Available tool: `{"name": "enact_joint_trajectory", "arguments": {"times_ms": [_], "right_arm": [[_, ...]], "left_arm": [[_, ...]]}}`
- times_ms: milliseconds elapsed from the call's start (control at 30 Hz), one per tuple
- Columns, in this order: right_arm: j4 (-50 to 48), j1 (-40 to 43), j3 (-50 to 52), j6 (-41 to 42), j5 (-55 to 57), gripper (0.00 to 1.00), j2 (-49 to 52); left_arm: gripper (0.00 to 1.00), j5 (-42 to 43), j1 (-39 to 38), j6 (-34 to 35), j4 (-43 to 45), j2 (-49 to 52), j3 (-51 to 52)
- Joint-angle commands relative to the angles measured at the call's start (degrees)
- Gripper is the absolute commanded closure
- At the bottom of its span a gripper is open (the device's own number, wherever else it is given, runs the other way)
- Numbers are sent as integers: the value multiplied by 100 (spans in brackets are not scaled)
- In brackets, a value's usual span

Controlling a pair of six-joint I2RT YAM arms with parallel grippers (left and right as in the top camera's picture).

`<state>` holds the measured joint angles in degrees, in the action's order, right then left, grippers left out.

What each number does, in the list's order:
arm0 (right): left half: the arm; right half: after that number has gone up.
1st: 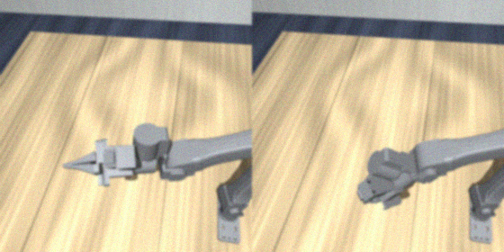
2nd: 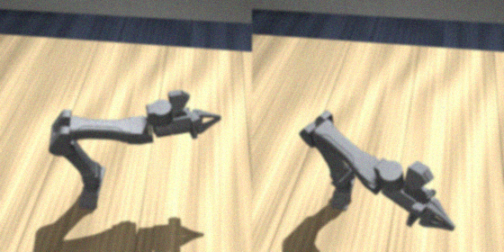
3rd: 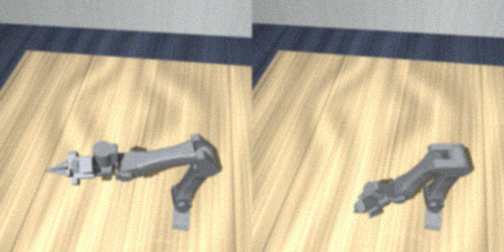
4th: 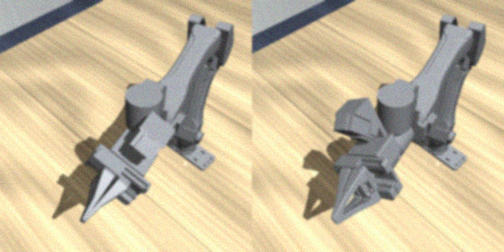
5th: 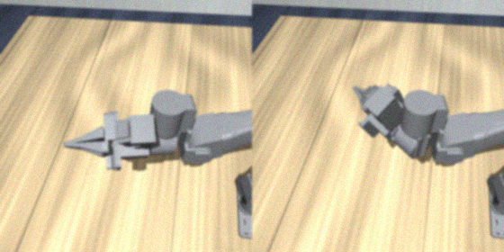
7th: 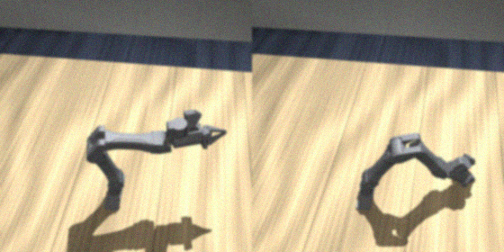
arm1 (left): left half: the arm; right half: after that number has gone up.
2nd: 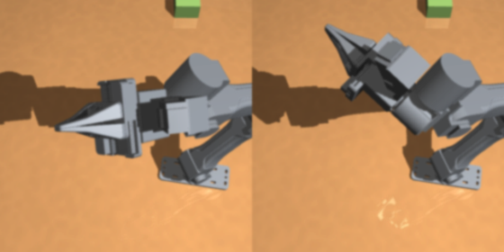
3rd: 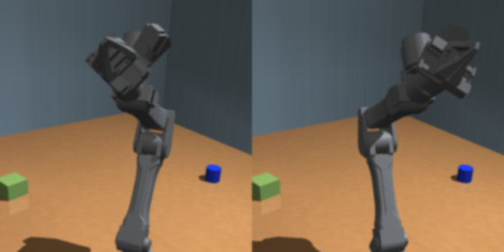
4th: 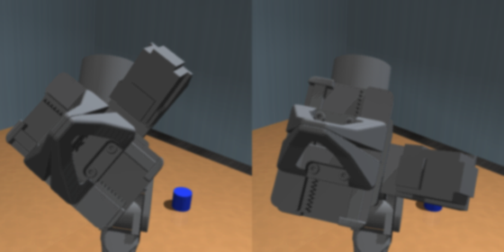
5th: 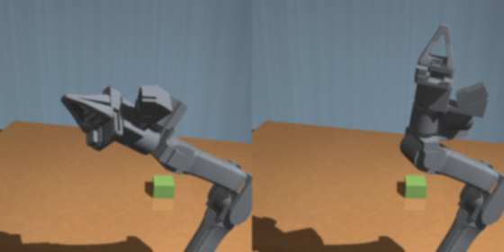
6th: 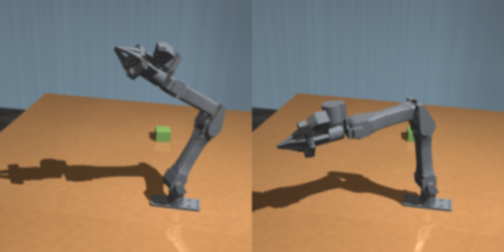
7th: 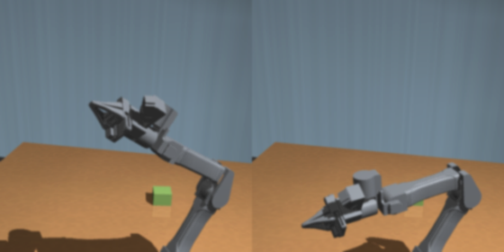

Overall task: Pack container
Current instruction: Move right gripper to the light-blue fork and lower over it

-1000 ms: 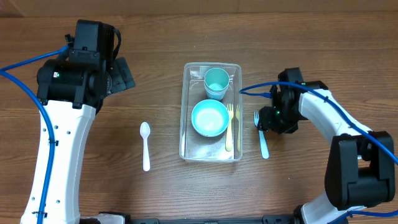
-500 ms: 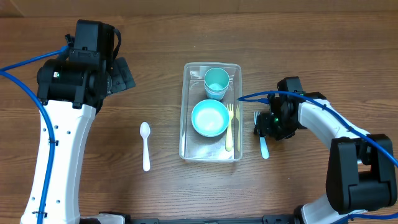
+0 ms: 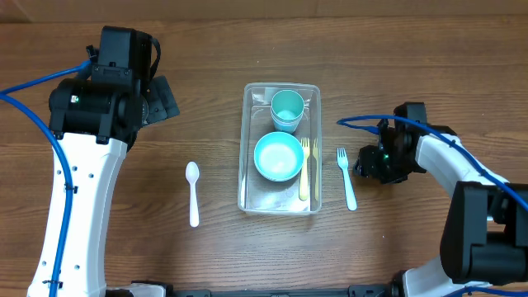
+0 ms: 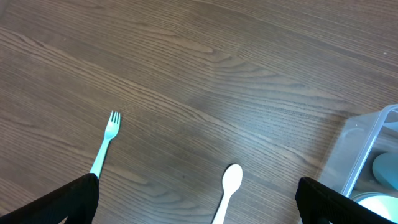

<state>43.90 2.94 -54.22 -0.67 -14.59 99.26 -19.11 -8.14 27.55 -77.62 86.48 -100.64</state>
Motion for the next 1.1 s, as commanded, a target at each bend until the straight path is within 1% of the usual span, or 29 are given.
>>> {"name": "enact_joint_trajectory", "arguments": {"times_ms": [0,67,167,200,233,267,333,367,433,533,667,733,1067], "right_arm": [[-79,24,286,-116,232,42,166],[31,24,175,-380,-321,44,131],[313,26,2,-431,-662,52,-162],[422,24,-31,-433,-710,57,-339],[505,26,-44,-433,-748,62,-501],[673,24,-57,-433,-763,71,-767],[933,24,-57,-433,-782,93,-1147],[1032,24,-57,-433,-798,96,-1292],[1115,17,-55,-431,-977,96,-1464],[1115,-63,31,-433,-1119,96,-1471],[535,-249,492,-385,-1161,96,-1460],[243,-323,660,-387,-1412,96,-1460],[-474,-407,1207,-433,-1401,96,-1438]], "left_arm": [[0,-55,24,120,7,-31,-120],[0,-55,24,120,7,-31,-120],[0,-55,24,120,4,-31,-120],[0,-55,24,120,7,-31,-120],[0,-55,24,120,7,-31,-120],[0,-55,24,120,7,-31,-120],[0,-55,24,120,7,-31,-120],[0,-55,24,120,7,-31,-120],[0,-55,24,120,7,-31,-120],[0,-55,24,120,7,-31,-120],[0,-55,24,120,7,-31,-120],[0,-55,24,120,7,-31,-120],[0,-55,24,120,7,-31,-120]]}}
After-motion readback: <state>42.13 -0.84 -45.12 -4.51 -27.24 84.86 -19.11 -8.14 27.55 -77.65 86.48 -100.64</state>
